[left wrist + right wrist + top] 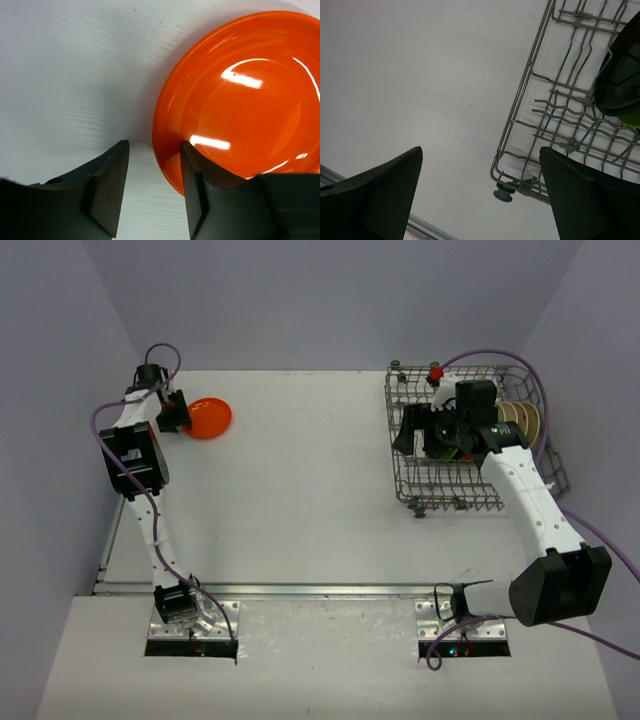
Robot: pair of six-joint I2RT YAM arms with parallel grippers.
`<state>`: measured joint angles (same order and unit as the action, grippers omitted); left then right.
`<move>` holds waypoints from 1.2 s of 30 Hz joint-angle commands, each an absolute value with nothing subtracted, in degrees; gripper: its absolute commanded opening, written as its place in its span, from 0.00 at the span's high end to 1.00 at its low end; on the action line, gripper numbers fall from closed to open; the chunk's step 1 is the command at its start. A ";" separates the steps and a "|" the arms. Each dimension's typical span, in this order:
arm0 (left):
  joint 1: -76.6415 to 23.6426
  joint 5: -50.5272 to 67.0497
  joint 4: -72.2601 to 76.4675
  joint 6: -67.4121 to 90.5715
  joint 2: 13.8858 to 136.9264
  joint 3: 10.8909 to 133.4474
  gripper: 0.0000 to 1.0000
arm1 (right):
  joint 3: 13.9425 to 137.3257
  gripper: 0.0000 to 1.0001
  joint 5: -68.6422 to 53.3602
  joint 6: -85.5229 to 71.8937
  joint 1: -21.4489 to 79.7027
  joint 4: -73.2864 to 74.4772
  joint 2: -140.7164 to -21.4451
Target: Unload the plates from the dish rack
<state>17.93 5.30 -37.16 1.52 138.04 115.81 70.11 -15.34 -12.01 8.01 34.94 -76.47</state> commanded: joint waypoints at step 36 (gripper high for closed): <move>-8.88 -8.26 -27.22 -5.71 81.30 81.32 0.33 | 78.95 0.61 14.98 -2.37 3.76 19.91 -98.37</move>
<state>-8.23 -7.05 -29.86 -5.58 84.15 81.76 75.77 11.43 -1.52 4.19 24.10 -97.51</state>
